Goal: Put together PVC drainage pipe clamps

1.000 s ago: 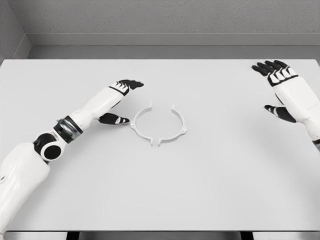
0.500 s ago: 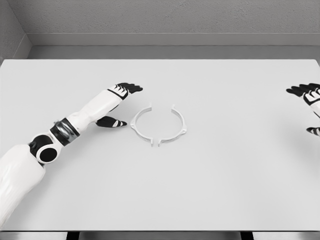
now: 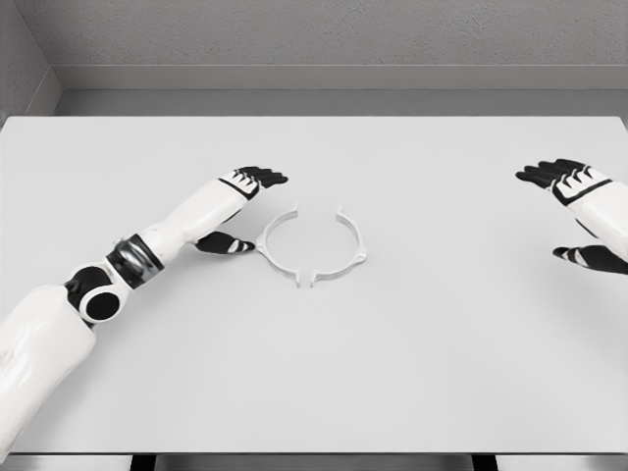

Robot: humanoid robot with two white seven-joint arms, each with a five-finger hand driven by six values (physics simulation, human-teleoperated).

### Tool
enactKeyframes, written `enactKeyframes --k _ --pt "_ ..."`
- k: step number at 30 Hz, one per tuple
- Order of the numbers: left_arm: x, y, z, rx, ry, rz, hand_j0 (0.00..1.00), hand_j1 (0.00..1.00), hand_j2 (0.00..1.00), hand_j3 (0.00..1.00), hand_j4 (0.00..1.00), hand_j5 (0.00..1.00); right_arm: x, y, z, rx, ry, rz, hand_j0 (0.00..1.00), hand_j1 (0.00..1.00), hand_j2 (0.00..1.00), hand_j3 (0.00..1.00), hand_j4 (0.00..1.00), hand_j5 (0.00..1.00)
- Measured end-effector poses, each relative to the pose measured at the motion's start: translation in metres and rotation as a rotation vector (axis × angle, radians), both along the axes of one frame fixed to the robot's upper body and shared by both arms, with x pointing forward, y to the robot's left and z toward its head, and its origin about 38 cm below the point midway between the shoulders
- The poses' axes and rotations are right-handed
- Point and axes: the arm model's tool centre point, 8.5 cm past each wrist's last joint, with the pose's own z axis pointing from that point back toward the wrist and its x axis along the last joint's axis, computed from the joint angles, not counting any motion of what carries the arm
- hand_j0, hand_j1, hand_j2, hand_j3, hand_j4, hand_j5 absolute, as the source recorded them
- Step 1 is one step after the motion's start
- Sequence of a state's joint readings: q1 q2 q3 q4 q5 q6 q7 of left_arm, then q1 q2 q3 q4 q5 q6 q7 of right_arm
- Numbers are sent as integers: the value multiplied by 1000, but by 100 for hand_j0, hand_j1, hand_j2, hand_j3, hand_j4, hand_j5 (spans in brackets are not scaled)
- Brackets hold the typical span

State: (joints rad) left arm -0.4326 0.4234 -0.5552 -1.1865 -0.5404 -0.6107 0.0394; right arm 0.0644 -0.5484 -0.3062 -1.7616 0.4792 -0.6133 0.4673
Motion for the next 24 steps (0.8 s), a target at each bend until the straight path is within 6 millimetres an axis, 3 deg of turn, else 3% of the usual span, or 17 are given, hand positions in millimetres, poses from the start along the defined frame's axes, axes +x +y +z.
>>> enactKeyframes --k 24 --pt "-4 -23 -1 -47 1 -26 100 100 100 100 100 100 0 4 -2 4 6 9 100 100 100 100 100 100"
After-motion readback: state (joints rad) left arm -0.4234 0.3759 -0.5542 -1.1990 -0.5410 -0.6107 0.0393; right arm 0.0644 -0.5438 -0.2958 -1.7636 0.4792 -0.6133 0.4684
